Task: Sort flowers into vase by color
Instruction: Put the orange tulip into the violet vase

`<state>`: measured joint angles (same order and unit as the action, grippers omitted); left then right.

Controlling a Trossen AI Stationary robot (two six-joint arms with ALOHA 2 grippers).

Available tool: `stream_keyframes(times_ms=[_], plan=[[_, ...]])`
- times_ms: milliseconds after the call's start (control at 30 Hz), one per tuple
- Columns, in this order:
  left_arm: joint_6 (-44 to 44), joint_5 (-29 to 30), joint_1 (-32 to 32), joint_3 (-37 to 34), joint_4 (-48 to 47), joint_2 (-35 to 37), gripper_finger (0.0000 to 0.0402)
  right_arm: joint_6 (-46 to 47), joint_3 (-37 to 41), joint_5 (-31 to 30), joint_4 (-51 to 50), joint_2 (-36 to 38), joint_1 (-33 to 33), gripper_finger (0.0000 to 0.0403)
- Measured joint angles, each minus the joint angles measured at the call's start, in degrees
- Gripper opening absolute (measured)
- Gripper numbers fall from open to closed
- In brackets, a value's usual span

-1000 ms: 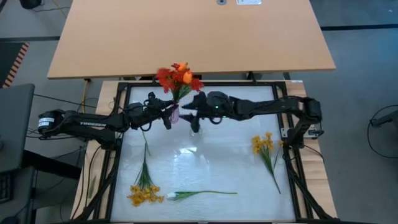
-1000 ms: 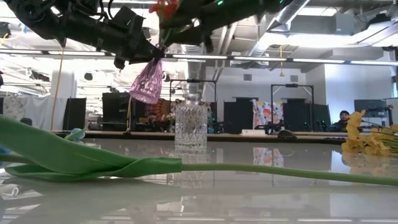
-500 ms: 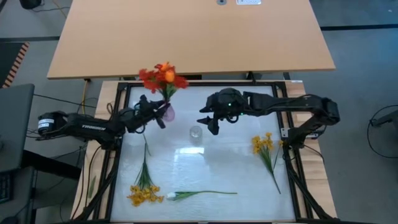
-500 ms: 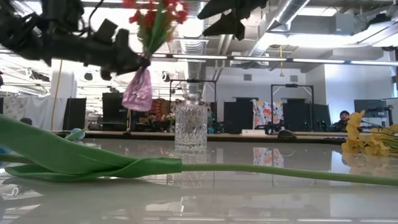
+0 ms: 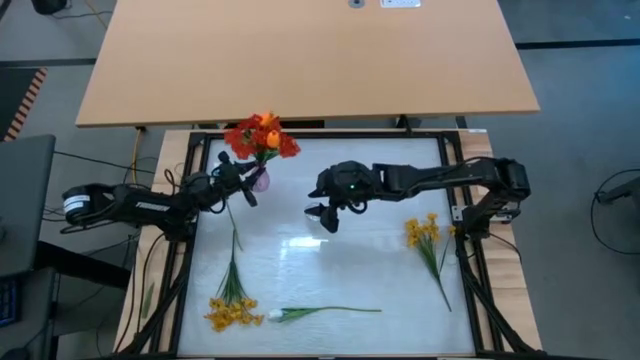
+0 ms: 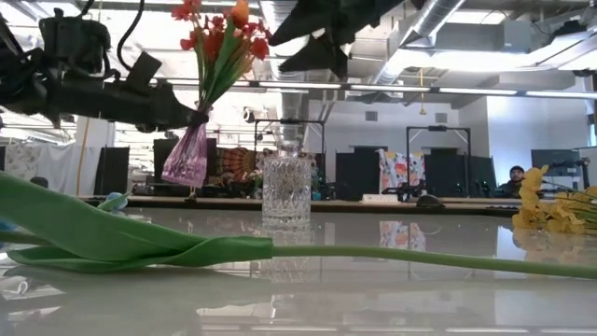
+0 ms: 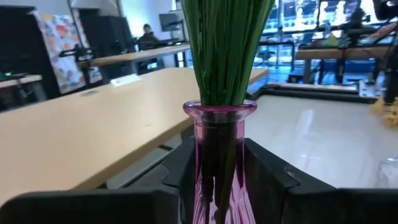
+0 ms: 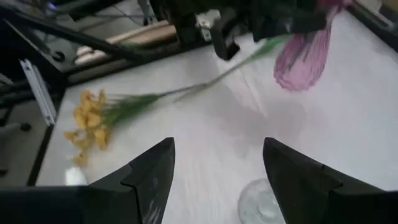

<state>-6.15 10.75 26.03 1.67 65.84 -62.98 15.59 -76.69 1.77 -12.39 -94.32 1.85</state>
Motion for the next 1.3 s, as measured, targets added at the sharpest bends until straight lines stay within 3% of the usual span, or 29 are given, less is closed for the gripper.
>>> stream_keyframes(times_ms=[433,600,767,933,1033,1300], plan=[[1.24,-5.21,1.79,-0.87,22.45,-22.22,0.0099,4.47,0.0,-0.6,2.78,-0.62,-0.39,0.027],[1.25,-6.25,1.81,0.42,24.26,-28.96,0.01,4.55,-0.02,-0.6,2.54,-0.62,-1.14,0.027],[1.17,-9.02,1.72,1.3,24.16,-29.5,0.01,4.5,-0.02,-0.79,2.23,-0.62,-1.49,0.027],[1.15,-6.9,1.7,1.6,23.92,-29.49,0.0105,4.5,-0.02,-0.84,1.3,-0.62,-1.49,0.027],[1.29,-4.59,1.76,1.44,23.83,-29.49,0.0116,4.5,-0.02,-0.86,0.85,-0.62,-1.49,0.027],[1.57,-6.73,1.65,1.44,23.66,-29.49,0.0161,4.48,-0.02,-0.86,0.77,-0.62,-1.49,0.027]])
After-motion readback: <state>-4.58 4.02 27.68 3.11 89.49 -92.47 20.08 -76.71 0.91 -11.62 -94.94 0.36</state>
